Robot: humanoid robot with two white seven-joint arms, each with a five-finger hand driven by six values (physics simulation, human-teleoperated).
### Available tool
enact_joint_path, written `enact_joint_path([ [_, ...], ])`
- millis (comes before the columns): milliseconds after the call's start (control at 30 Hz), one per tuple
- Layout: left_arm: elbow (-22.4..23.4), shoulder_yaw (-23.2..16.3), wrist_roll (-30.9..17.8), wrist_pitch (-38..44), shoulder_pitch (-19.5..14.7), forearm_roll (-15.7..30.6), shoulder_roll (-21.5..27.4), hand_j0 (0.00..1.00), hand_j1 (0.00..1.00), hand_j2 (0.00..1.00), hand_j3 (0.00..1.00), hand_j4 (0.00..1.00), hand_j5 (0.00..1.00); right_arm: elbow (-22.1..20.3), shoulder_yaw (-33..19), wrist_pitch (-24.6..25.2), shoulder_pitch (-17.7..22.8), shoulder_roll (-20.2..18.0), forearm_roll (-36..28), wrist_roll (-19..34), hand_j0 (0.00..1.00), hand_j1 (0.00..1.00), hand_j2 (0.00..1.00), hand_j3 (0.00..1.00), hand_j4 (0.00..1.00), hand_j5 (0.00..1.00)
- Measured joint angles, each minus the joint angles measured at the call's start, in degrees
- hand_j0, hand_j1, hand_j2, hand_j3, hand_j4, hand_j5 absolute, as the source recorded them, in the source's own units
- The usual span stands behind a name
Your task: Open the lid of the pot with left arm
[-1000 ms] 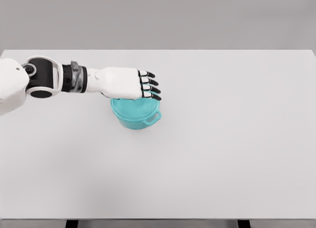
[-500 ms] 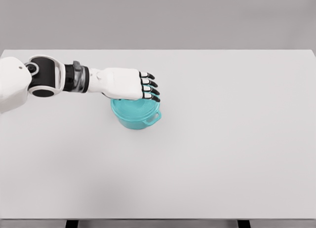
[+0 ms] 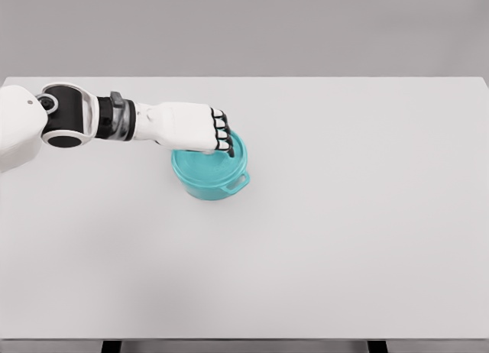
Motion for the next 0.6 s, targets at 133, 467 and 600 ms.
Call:
enact_joint_path([
  [133,0.05,0.0,-0.01,0.0,0.0,-0.57,0.0,0.65,0.65,0.65,0.65,0.65,0.65,0.0,-0.01,0.0,0.0,0.0,0.0,0.0,1.0,1.0,1.0,1.0,1.0,1.0],
  [467,0.01,0.0,-0.01,0.0,0.0,-0.95,0.01,0.58,0.58,0.58,0.58,0.58,0.58,0.0,-0.02,0.0,0.0,0.0,0.0,0.0,1.0,1.0,1.0,1.0,1.0,1.0],
  [600,0.0,0.0,0.0,0.0,-0.35,-0.89,0.01,0.55,0.55,0.55,0.55,0.55,0.55,0.0,-0.04,0.0,0.0,0.0,0.0,0.0,1.0,1.0,1.0,1.0,1.0,1.0],
])
